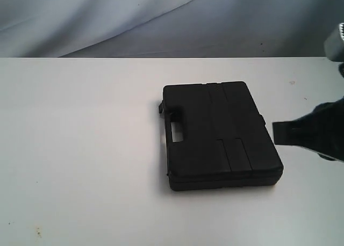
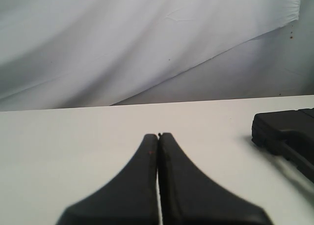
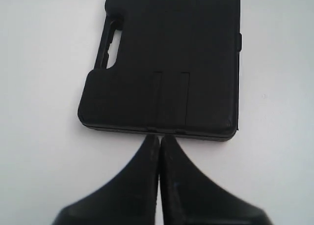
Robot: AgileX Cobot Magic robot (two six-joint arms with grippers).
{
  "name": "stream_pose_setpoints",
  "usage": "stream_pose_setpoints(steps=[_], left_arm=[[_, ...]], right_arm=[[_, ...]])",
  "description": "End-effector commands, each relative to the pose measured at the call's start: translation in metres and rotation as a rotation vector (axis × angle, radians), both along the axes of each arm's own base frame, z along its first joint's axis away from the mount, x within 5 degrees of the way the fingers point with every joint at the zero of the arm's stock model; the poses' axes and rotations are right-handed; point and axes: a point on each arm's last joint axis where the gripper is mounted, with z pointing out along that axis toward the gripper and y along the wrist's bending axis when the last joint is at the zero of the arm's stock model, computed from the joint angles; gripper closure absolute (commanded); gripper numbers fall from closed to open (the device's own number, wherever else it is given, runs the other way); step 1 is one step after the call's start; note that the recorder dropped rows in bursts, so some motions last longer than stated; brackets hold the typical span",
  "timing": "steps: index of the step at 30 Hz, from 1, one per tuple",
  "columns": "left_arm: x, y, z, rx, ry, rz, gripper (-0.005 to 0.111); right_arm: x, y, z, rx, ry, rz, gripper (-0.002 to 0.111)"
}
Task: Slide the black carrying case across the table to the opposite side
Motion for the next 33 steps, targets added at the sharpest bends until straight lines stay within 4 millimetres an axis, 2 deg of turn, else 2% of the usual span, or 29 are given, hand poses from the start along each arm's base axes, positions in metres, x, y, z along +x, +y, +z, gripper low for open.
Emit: stream_pose_setpoints(steps=[1, 8, 15, 33], left_arm=[[0.0, 0.0, -0.001, -0.01, -0.005, 0.003, 0.106], [0.0, 0.0, -0.001, -0.01, -0.005, 0.003, 0.106], [0.0, 0.0, -0.001, -0.01, -0.005, 0.003, 0.106], [0.0, 0.0, -0.001, -0.01, -0.005, 0.003, 0.106]], right_arm=[[-0.014, -0.017, -0.003, 0.065, -0.038, -0.012, 0.108], [-0.03, -0.046, -0.012, 0.229, -0.093, -0.071, 0.108], [-0.042, -0.071, -0.03, 0.21, -0.144, -0.111, 0.108], [-0.059, -0.097, -0.064, 0.286, -0.479, -0.216, 0.108]])
